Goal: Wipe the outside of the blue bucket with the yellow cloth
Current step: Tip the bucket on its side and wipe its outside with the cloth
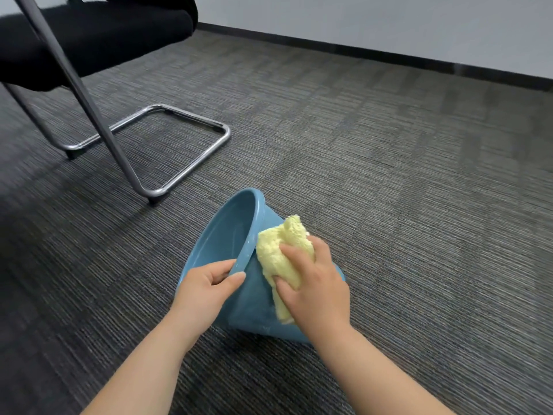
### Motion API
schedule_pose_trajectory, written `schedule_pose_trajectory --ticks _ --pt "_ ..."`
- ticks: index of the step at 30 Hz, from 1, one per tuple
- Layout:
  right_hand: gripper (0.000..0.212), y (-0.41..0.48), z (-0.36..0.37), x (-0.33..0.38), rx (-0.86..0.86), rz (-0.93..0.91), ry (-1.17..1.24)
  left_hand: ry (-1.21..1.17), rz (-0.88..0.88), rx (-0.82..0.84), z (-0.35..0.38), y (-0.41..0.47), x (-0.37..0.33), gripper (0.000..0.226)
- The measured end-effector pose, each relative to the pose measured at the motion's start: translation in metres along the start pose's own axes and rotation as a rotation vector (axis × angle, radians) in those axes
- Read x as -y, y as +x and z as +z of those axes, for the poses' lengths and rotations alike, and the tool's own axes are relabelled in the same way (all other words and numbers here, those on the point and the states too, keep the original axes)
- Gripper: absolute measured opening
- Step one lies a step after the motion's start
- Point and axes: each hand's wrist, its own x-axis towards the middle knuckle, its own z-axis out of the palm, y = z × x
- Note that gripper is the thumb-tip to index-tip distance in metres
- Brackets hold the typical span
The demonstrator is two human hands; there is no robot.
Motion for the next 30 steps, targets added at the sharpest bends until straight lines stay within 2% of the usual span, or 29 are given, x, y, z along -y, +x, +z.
schedule_pose_trajectory --ticks 3,9,11,13,15,17,23,30 --pt "0.043 0.002 0.001 -0.001 0.016 0.001 -0.023 0.003 0.011 0.014 -0.003 0.002 0.001 0.033" --pt "0.046 0.008 -0.001 -0.019 0.074 0.247 -0.075 0.000 0.008 0.040 -0.011 0.004 0.005 0.032" --pt "0.047 0.006 0.000 -0.012 0.049 0.225 -0.063 0.006 0.015 0.046 -0.012 0.005 0.005 0.034" --pt "0.048 0.002 0.004 -0.001 0.028 0.127 -0.025 0.036 0.039 0.052 -0.012 0.006 0.005 0.040" --pt "0.049 -0.001 0.009 0.006 0.040 0.044 -0.015 0.066 0.065 0.047 -0.013 0.007 0.005 0.048" --pt "0.049 -0.001 0.010 0.003 0.073 0.040 -0.072 0.075 0.074 0.040 -0.016 0.008 0.005 0.054" --pt "0.048 0.002 0.005 -0.019 0.132 0.299 -0.143 0.091 0.052 -0.006 -0.029 0.007 0.010 0.054" --pt "0.045 -0.003 0.018 0.004 0.141 0.059 -0.119 0.122 0.020 -0.036 -0.034 0.011 0.014 0.052"
